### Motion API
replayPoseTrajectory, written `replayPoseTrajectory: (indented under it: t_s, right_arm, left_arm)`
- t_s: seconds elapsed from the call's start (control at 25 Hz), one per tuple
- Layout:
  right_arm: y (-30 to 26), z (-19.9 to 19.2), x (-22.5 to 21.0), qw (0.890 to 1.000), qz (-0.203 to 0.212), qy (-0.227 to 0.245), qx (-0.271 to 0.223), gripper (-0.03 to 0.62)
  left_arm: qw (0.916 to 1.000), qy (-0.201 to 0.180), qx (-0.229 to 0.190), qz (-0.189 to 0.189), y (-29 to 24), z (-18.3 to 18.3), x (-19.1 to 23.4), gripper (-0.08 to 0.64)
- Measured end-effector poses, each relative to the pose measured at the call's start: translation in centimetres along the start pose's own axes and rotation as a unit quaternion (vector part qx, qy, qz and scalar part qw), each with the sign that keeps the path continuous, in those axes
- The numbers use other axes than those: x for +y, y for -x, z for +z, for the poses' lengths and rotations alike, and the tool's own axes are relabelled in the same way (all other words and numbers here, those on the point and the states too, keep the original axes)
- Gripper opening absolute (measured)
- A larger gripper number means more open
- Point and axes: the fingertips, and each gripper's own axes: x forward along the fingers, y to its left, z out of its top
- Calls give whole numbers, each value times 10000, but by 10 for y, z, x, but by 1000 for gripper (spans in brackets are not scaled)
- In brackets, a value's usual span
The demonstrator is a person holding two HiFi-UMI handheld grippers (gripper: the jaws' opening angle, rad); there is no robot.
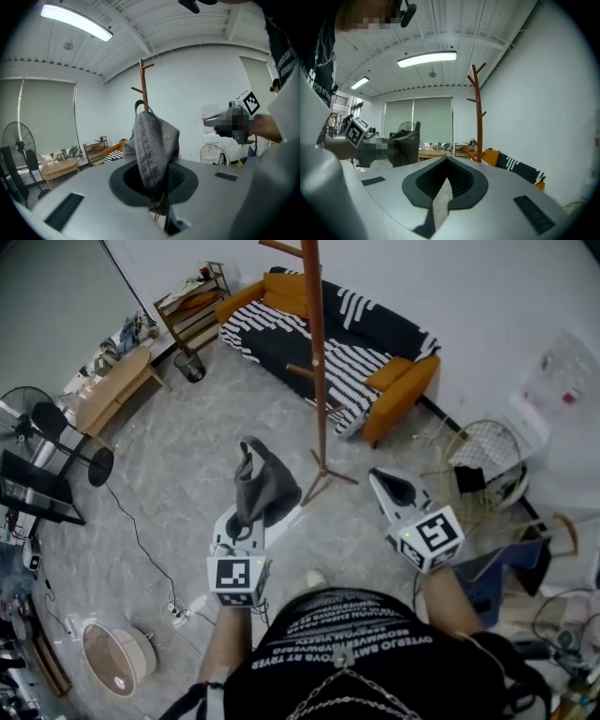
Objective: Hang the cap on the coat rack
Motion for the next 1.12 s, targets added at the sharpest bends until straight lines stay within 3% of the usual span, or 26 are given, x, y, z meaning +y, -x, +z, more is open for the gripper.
replayPoseTrajectory:
  t_s: [0.48,1.12]
  right_arm:
    - [-57,27,2,9998,-88,169,-77,3]
    - [-33,-4,-3,9982,-540,-69,252,4]
  left_arm:
    - [10000,6,-88,-15,-18,4,55,21]
    - [9983,-130,-39,-575,-42,-5,37,21]
